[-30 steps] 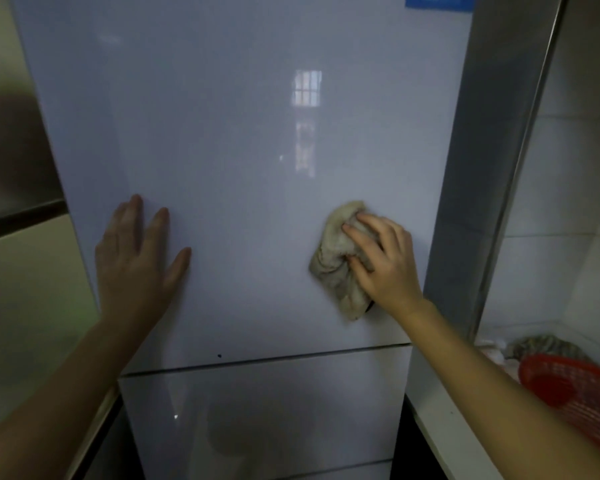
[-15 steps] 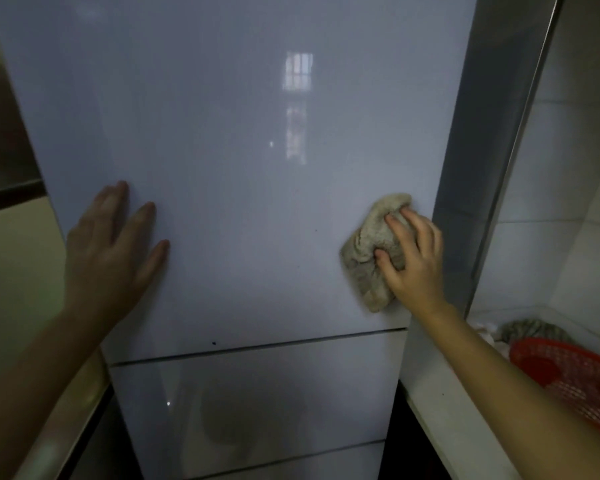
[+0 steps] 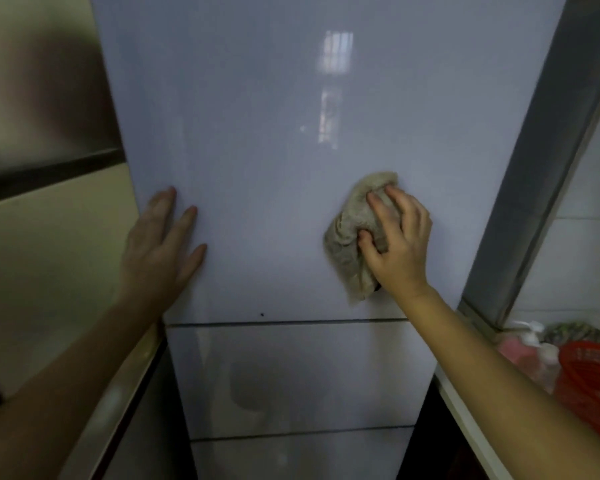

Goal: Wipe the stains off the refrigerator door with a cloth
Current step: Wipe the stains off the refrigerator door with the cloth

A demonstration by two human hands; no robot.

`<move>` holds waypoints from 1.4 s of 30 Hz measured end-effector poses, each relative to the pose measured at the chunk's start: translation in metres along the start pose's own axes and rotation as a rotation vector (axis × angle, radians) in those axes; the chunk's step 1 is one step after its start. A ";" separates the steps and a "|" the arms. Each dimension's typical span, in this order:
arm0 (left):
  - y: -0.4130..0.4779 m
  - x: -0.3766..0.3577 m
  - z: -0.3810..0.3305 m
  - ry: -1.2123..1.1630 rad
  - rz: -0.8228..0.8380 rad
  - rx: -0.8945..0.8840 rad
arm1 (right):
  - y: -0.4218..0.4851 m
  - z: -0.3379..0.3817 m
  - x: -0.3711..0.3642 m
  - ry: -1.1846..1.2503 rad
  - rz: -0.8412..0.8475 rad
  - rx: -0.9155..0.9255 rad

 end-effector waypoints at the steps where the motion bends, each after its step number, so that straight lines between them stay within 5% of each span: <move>1: -0.005 0.000 0.000 -0.009 0.009 0.006 | -0.007 0.012 -0.007 0.014 0.027 0.039; 8: -0.023 -0.001 -0.003 -0.020 0.020 0.031 | -0.091 0.107 -0.045 0.206 0.240 0.357; 20: -0.031 -0.001 -0.008 -0.034 0.030 0.114 | -0.175 0.142 -0.051 0.327 0.452 0.488; 33: -0.017 0.013 -0.012 -0.036 0.228 0.194 | -0.064 0.123 -0.028 0.407 0.689 -0.354; 42: 0.002 0.027 -0.016 -0.045 0.342 0.281 | 0.030 0.097 -0.003 0.348 0.831 -0.466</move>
Point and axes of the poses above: each hand's wrist, its own y-axis towards the middle knuckle, its own x-axis out of the back of the hand, z = x × y, the point moved 7 cm from there along y, towards the middle knuckle, and after that the axes turned 14 degrees about -z, right-handed, at the moved point
